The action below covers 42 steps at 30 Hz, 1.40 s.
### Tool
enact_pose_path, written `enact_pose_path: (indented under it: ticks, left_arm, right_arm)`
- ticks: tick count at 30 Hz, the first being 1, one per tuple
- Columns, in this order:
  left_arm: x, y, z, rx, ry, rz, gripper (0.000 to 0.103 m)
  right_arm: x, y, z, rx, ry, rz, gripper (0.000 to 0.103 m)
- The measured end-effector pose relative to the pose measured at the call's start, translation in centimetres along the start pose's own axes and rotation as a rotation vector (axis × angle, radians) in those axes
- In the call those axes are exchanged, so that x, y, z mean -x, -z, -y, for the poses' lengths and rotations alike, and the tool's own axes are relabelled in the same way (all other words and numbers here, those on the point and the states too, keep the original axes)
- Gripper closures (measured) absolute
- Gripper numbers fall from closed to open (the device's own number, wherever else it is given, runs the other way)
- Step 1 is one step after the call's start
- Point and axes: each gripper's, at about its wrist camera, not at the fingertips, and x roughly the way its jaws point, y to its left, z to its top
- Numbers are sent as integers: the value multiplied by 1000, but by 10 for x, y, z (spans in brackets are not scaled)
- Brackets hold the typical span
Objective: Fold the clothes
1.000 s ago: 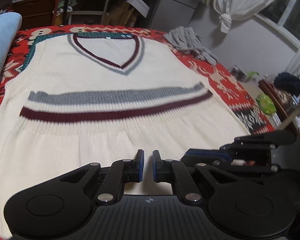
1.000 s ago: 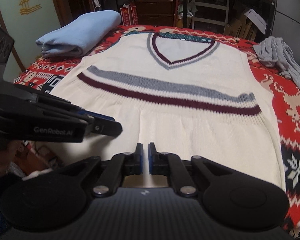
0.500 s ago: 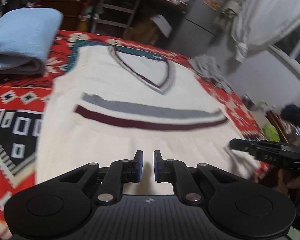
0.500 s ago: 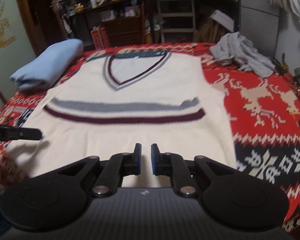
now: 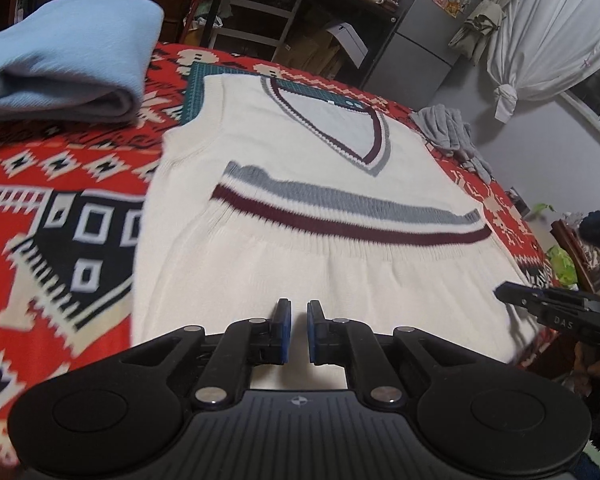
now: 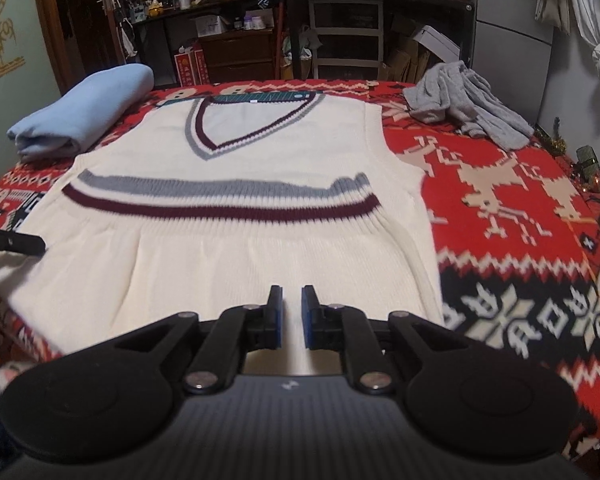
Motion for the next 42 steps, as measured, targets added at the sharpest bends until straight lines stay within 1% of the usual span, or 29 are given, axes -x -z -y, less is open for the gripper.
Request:
enact_pose_path:
  ticks: [4, 8, 10, 11, 12, 14, 17, 20, 22, 24, 25, 26, 29, 34, 35, 36, 39, 41, 42]
  left_arm:
    - [15, 10, -9, 26, 1, -10, 94]
    - [31, 20, -16, 28, -26, -9, 94]
    - [39, 22, -17, 11, -64, 6, 93]
    - [44, 22, -17, -2, -90, 20, 91]
    - [48, 22, -17, -20, -114, 35, 89]
    - [53, 21, -19, -47, -151, 58, 81]
    - [52, 20, -24, -58, -179, 55, 80]
    - [48, 22, -25, -84, -211, 37, 80]
    - [44, 25, -25, -88, -209, 15, 82]
    - [45, 28, -24, -92, -204, 21, 86]
    - [46, 28, -23, -98, -209, 23, 90]
    - [47, 28, -22, -106, -218, 23, 96]
    - [50, 28, -26, -105, -212, 11, 96]
    - [61, 31, -30, -97, -214, -1, 95]
    - [63, 31, -29, -104, -220, -2, 95]
    - [66, 29, -28, -110, -228, 4, 95]
    - [70, 17, -26, -107, -209, 44, 93]
    - [68, 5, -22, -100, -180, 70, 82]
    - [65, -2, -21, -99, -169, 78, 79]
  right_arm:
    - [20, 15, 8, -34, -4, -9, 91]
    - [35, 24, 17, -66, 9, -8, 91]
    - [40, 24, 24, -88, 29, 8, 90]
    - [42, 24, 28, -100, 40, 19, 89]
    - [44, 24, 33, -111, 55, 27, 85]
    - [45, 21, 42, -132, 89, 39, 79]
    - [43, 18, 53, -145, 124, 46, 79]
    - [39, 18, 57, -128, 164, 42, 78]
    - [36, 21, 58, -123, 173, 30, 78]
    - [34, 24, 59, -120, 171, 19, 81]
    - [34, 26, 59, -113, 168, 24, 84]
    - [35, 27, 57, -104, 164, 25, 91]
    - [36, 25, 56, -90, 165, 21, 92]
    - [40, 25, 66, -134, 149, 21, 91]
    - [41, 24, 68, -142, 150, 23, 89]
    - [42, 23, 69, -148, 152, 26, 86]
    - [44, 16, 68, -141, 164, 43, 85]
    - [43, 8, 67, -135, 163, 54, 84]
    - [42, 4, 67, -132, 160, 58, 84]
